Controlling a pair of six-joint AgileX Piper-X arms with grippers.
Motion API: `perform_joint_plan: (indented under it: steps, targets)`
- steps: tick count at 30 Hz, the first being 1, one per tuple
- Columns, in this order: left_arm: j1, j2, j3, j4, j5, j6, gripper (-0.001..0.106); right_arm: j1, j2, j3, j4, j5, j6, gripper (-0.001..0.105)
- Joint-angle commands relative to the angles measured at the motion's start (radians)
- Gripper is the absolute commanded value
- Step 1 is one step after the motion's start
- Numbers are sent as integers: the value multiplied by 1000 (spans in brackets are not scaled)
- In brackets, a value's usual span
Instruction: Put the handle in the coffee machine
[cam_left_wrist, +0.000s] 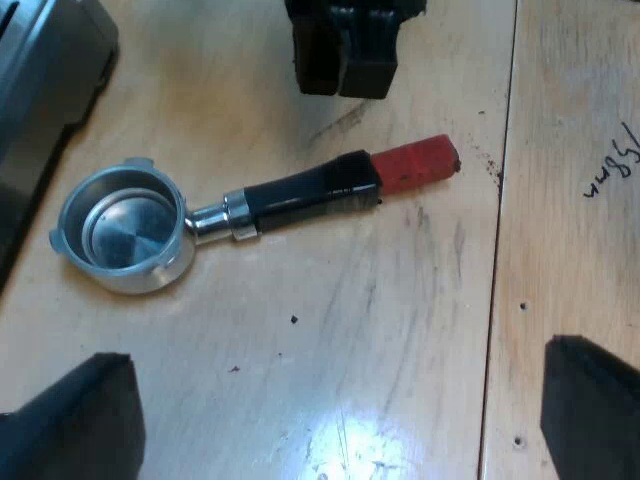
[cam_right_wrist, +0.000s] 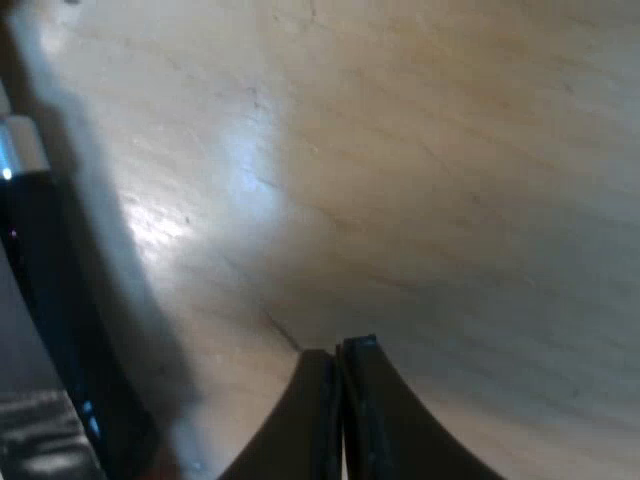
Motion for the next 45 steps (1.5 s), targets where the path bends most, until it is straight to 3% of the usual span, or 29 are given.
perform_joint_plan:
  steps: [1, 9, 14, 29, 40, 45]
  targets:
    - [-6, -1, -2, -9, -6, -11, 82, -2, 25, 2, -20, -26, -2, 0]
    - [-6, -1, -2, -9, -10, -20, 82, 22, 79, 2, -33, -80, 15, 0]
    - [-6, -1, -2, 46, -83, -35, 82, 91, 82, 2, -58, -82, 36, 0]
    - [-6, -1, -2, 144, -118, -34, 82, 239, 85, 2, -258, -97, 212, 0]
    - [-6, -1, -2, 210, -120, -34, 82, 332, 179, -3, -438, -107, 352, 0]
    - [-6, -26, -2, 256, -120, -34, 82, 339, 220, -39, -493, -104, 365, 0]
